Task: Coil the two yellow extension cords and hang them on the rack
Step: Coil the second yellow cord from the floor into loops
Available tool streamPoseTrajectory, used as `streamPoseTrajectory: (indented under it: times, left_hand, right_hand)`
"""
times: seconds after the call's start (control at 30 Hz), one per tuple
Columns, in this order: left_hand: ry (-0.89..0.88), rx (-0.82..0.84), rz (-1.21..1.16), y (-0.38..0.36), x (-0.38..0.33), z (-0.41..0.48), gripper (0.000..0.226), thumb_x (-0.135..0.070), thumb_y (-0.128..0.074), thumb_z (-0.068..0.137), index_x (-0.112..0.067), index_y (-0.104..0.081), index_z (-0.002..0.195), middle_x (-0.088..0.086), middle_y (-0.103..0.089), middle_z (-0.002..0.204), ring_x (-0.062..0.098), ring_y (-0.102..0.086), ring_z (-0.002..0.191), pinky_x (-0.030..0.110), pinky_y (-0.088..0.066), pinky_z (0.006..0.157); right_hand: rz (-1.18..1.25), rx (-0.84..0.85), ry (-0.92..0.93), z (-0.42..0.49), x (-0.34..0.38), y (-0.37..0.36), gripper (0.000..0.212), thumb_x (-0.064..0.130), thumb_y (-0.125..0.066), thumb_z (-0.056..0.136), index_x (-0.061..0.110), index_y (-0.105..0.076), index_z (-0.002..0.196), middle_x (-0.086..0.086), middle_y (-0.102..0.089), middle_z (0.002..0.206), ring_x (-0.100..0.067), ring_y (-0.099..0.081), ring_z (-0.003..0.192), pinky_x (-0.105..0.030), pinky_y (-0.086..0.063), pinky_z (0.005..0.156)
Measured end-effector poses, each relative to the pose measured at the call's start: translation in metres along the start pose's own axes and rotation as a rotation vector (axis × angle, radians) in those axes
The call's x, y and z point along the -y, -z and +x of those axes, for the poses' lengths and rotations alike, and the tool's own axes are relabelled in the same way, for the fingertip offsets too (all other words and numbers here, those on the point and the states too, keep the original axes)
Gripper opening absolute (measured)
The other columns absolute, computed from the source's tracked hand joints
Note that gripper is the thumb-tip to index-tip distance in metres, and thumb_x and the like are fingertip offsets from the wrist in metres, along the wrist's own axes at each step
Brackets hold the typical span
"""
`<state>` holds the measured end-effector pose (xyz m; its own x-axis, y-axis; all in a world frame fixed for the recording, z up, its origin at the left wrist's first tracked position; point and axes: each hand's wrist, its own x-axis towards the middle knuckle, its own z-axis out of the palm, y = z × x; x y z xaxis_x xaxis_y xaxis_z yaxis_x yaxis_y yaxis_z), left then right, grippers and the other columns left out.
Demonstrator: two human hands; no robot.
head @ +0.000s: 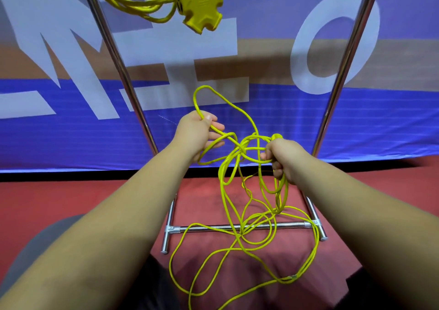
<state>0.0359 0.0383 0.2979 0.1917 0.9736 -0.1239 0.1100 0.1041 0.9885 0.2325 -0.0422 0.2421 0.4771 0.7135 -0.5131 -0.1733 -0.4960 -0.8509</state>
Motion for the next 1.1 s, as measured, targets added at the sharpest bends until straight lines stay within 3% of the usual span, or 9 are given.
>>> streamPoseTrajectory:
  times: [0.1, 0.23, 0.33, 0.43, 0.53, 0.73, 0.9, 1.0, 1.1]
  left_hand:
    - [-0.044, -0.076, -0.037, -0.002, -0.005, 0.002, 0.026, -0.02, -0.04, 0.111, -0.005, -0.061, 0.11, 0.016, -0.068, 0.094, 0.031, -0.073, 0.074, 0.046, -0.065, 0.066]
    - [-0.01, -0.017, -0.115, -0.003, -0.005, 0.003, 0.028, -0.025, -0.04, 0.112, -0.006, -0.06, 0.115, 0.015, -0.062, 0.097, 0.032, -0.071, 0.077, 0.053, -0.064, 0.073]
    - [0.007, -0.011, -0.22, -0.001, -0.007, 0.006, 0.032, -0.026, -0.041, 0.112, -0.001, -0.059, 0.12, 0.015, -0.063, 0.097, 0.033, -0.074, 0.074, 0.055, -0.064, 0.077]
    - [0.086, -0.037, -0.346, -0.001, -0.009, 0.007, 0.034, -0.026, -0.039, 0.113, 0.003, -0.056, 0.12, 0.017, -0.063, 0.1, 0.031, -0.076, 0.071, 0.046, -0.065, 0.067]
    - [0.203, -0.057, -0.504, -0.004, -0.008, 0.006, 0.038, -0.025, -0.036, 0.113, 0.005, -0.058, 0.103, 0.018, -0.063, 0.092, 0.026, -0.076, 0.062, 0.037, -0.062, 0.054]
    - [0.283, -0.092, -0.64, -0.004, -0.009, 0.008, 0.021, -0.016, -0.038, 0.113, -0.005, -0.05, 0.099, 0.011, -0.066, 0.093, 0.02, -0.072, 0.059, 0.031, -0.059, 0.047]
    - [0.183, -0.097, -0.26, 0.006, -0.007, 0.013, 0.042, -0.05, -0.048, 0.106, -0.009, -0.052, 0.103, 0.023, -0.075, 0.098, 0.03, -0.077, 0.079, 0.041, -0.065, 0.069]
    - [0.185, 0.117, 0.329, 0.01, -0.002, 0.004, 0.073, -0.084, -0.057, 0.08, -0.019, -0.065, 0.112, 0.003, -0.081, 0.093, 0.024, -0.079, 0.086, 0.044, -0.061, 0.084]
    - [0.152, 0.217, 0.637, 0.004, 0.006, -0.004, 0.079, -0.09, -0.059, 0.071, -0.02, -0.07, 0.107, -0.008, -0.079, 0.093, 0.018, -0.076, 0.089, 0.04, -0.055, 0.079]
  right_hand:
    - [0.117, 0.017, 0.002, -0.003, 0.002, -0.001, 0.02, -0.002, -0.046, 0.078, 0.015, -0.048, 0.087, -0.005, -0.065, 0.065, -0.015, -0.021, 0.045, -0.02, -0.024, 0.044]
    - [0.28, 0.185, 0.06, -0.006, 0.006, 0.0, 0.007, 0.02, -0.06, 0.094, 0.014, -0.058, 0.092, -0.007, -0.077, 0.095, -0.01, -0.022, 0.04, -0.018, -0.022, 0.04]
    - [0.322, 0.221, 0.032, 0.007, -0.001, 0.01, 0.038, 0.051, -0.065, 0.1, 0.014, -0.06, 0.1, -0.008, -0.08, 0.108, -0.008, -0.021, 0.038, -0.018, -0.022, 0.036]
    - [0.238, 0.194, 0.075, 0.011, -0.014, 0.01, 0.016, 0.025, -0.07, 0.1, 0.013, -0.063, 0.108, -0.003, -0.079, 0.098, -0.009, -0.024, 0.04, -0.02, -0.025, 0.038]
    - [-0.013, 0.222, 0.2, 0.006, -0.025, 0.003, 0.021, 0.003, -0.065, 0.095, 0.013, -0.07, 0.112, 0.002, -0.077, 0.104, -0.011, -0.035, 0.043, -0.024, -0.036, 0.045]
    - [-0.223, 0.262, 0.396, -0.004, -0.027, -0.003, 0.011, 0.027, -0.076, 0.096, 0.022, -0.076, 0.106, 0.007, -0.069, 0.075, -0.009, -0.047, 0.047, -0.028, -0.044, 0.049]
    - [-0.125, 0.302, 0.388, -0.012, -0.016, -0.003, 0.021, 0.03, -0.075, 0.098, 0.009, -0.073, 0.101, -0.005, -0.081, 0.088, -0.022, -0.039, 0.054, -0.025, -0.032, 0.046]
    - [-0.005, 0.336, 0.388, -0.012, -0.011, -0.004, 0.016, 0.03, -0.076, 0.098, 0.015, -0.072, 0.092, -0.011, -0.08, 0.089, -0.017, -0.03, 0.048, -0.026, -0.026, 0.048]
    - [0.017, 0.386, 0.393, -0.012, -0.009, -0.006, 0.019, 0.03, -0.075, 0.098, 0.014, -0.074, 0.089, -0.011, -0.074, 0.079, -0.016, -0.027, 0.046, -0.026, -0.022, 0.048]
